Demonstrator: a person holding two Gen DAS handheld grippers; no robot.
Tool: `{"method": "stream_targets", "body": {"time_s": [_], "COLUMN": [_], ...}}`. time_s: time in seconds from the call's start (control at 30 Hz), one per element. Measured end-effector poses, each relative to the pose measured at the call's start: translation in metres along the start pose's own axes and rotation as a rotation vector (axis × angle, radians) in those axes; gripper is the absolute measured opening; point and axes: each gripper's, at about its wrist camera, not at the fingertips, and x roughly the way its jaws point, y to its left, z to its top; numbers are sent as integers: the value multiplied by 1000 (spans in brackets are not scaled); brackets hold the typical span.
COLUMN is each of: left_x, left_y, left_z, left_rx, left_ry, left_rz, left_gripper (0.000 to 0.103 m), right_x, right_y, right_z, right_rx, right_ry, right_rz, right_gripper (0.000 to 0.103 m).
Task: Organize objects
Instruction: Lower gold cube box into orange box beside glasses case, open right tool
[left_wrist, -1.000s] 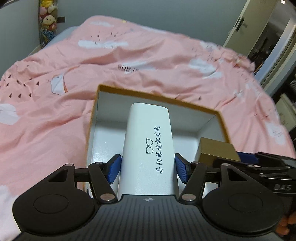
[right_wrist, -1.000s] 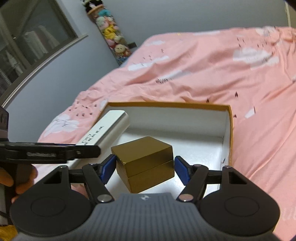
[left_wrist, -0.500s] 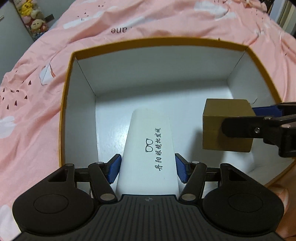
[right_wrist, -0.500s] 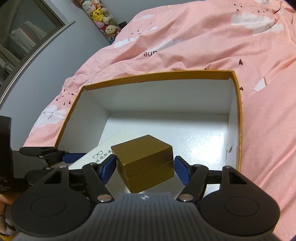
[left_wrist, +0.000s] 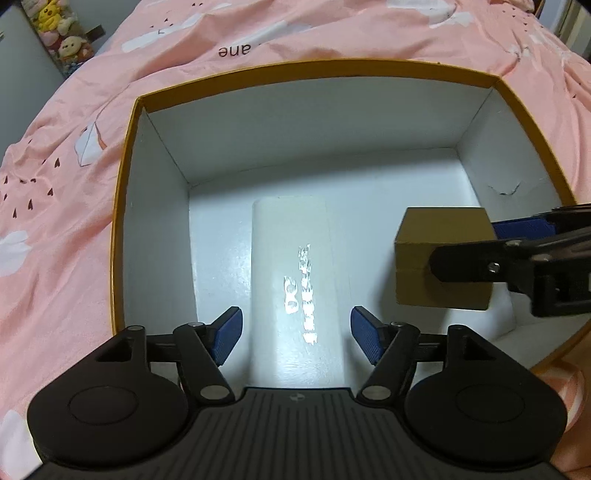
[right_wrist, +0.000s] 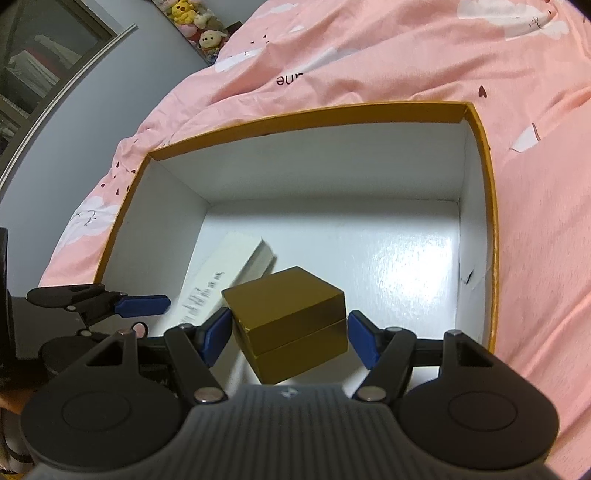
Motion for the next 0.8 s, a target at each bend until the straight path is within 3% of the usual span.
{"method": "stream_targets", "body": {"time_s": [0.13,0.33,0.5,0.8], "left_x": [-6,-39,-64,-57], "left_y": [7,35,64,98], "left_z": [4,-1,-7,-13], "left_rx": [-23,-50,-123,-228], "left_ry": [-40,-226,-329,-311], "left_rz": [-28,-69,-40,-32], "left_gripper": [81,80,77,70], "right_x": [3,15,27,52], "right_y": [1,3,15,28], "right_z": [2,6,8,12], "right_rx": [13,67,65,112], "right_ry": [14,63,97,155], "right_rz": [-10,-34,-93,-126], "right_gripper": [70,70,70,70]}}
